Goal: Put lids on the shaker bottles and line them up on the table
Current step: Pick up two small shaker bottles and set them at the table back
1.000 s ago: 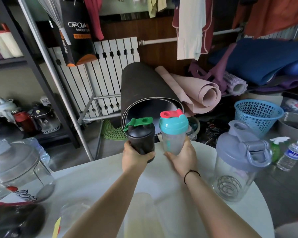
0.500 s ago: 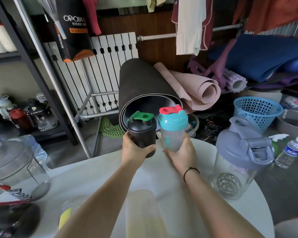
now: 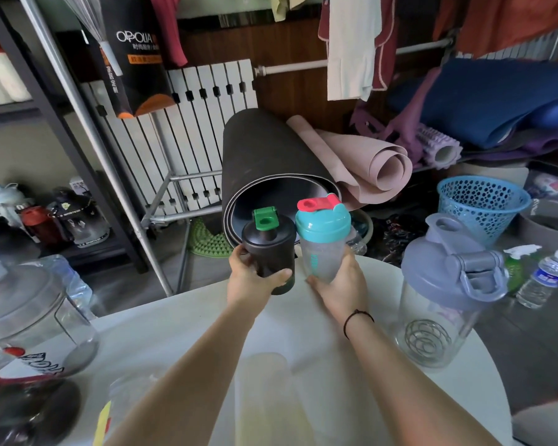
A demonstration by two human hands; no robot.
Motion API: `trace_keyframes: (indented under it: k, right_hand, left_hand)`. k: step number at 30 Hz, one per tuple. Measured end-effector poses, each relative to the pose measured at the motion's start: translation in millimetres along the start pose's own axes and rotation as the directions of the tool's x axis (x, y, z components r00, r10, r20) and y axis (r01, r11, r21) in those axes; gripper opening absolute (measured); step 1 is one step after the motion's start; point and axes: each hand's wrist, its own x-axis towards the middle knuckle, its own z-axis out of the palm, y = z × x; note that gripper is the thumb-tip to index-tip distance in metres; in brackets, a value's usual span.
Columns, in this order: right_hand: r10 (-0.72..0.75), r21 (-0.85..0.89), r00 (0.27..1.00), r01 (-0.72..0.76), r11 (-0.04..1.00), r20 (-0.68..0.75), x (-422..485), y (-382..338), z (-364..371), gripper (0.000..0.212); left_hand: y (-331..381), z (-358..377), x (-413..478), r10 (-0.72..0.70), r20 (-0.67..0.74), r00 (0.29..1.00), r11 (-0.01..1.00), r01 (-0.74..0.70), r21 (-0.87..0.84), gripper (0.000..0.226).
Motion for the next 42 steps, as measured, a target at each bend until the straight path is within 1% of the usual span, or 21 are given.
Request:
trace_keyframes:
  k: [2,3,4,5,7,8,10,11,13,14,16,19,20,23,24,28,30,34,39,42]
  right_hand:
    - [0.013,0.003,1.0,-0.013,1.0,0.002,0,0,1,0.091]
    - [0.017,0.001,1.0,-0.017,1.0,0.003,0,0,1,0.091]
    - [0.017,-0.004,1.0,-0.017,1.0,0.002,0,0,2,0.091]
    - [0.016,-0.009,1.0,-0.016,1.0,0.001,0,0,2,0.088]
    - [0.018,-0.008,1.0,-0.018,1.0,0.001,0,0,2,0.085]
    - [0.02,-0.005,1.0,-0.02,1.0,0.006,0,0,2,0.086]
    - [0.017,0.003,1.0,-0.017,1.0,0.012,0,1,2,0.086]
    - [0.013,0.004,1.0,-0.013,1.0,0.008,0,2,3,0.086]
    - [0.008,0.01,1.0,-0.008,1.0,0.0,0,2,4,0.085]
    - [0.006,0.013,1.0,-0.006,1.0,-0.005,1,2,4,0.085]
    - [0.006,0.021,1.0,-0.006,1.0,-0.015,2,3,4,0.085]
    - [-0.006,0.041,0.999,0.007,0.999,-0.039,1,4,3,0.087]
    - [-0.009,0.041,0.999,0.011,0.999,-0.041,1,3,2,0.088]
    - [-0.017,0.044,0.999,0.019,0.999,-0.049,1,4,2,0.095]
    - [-0.011,0.043,0.999,0.013,0.999,-0.051,1,4,3,0.097]
    - [-0.011,0.036,0.999,0.012,0.999,-0.048,4,8,4,0.092]
    - [-0.016,0.028,0.999,0.018,0.999,-0.04,6,9,5,0.091]
    - [-0.021,0.022,0.999,0.022,1.0,-0.031,10,11,7,0.092]
    - [-0.02,0.028,0.999,0.021,0.999,-0.026,10,12,7,0.098]
    - [-0.01,0.036,1.0,0.011,0.999,-0.023,10,12,7,0.097]
  left_hand:
    - [-3,-10,1,-0.019,0.045,0.999,1.0,0.02,-0.012,0.087]
    - [-5,-14,1,-0.026,0.071,0.997,0.999,0.028,-0.017,0.085]
    - [-4,-15,-2,-0.02,0.085,0.996,0.999,0.022,-0.024,0.088]
    - [-2,-15,-4,-0.013,0.08,0.997,1.0,0.014,-0.016,0.096]
    - [0,-6,-3,-0.007,0.036,0.999,0.997,0.004,0.072,0.115]
    - [3,-1,-3,-0.01,0.011,1.0,0.994,0.009,0.112,0.12]
    - [6,8,-4,0.002,-0.038,0.999,0.99,0.004,0.14,0.122]
    - [6,11,-3,0.04,-0.049,0.998,0.99,-0.033,0.135,0.122]
    - [1,8,-1,0.096,-0.056,0.994,0.989,-0.089,0.12,0.117]
    - [0,4,0,0.095,-0.044,0.995,0.988,-0.088,0.124,0.112]
    - [-1,-6,2,0.066,-0.01,0.998,0.987,-0.064,0.147,0.102]
    - [-4,-21,6,0.021,0.076,0.997,0.992,-0.03,0.124,0.087]
    - [-2,-23,4,0.007,0.095,0.995,0.993,-0.018,0.118,0.085]
    - [0,-18,-1,0.01,0.071,0.997,0.99,-0.02,0.14,0.105]
    - [1,-14,-2,0.022,0.055,0.998,0.99,-0.03,0.141,0.107]
    - [3,-5,2,0.029,0.046,0.999,0.989,-0.036,0.147,0.088]
    - [1,-6,7,0.011,0.078,0.997,0.991,-0.022,0.134,0.086]
    - [0,-12,12,-0.046,0.151,0.987,0.998,0.038,0.055,0.081]
    - [-5,-15,17,-0.04,0.197,0.98,0.999,0.042,-0.006,0.075]
    - [-7,-16,17,-0.036,0.221,0.975,0.998,0.044,-0.033,0.072]
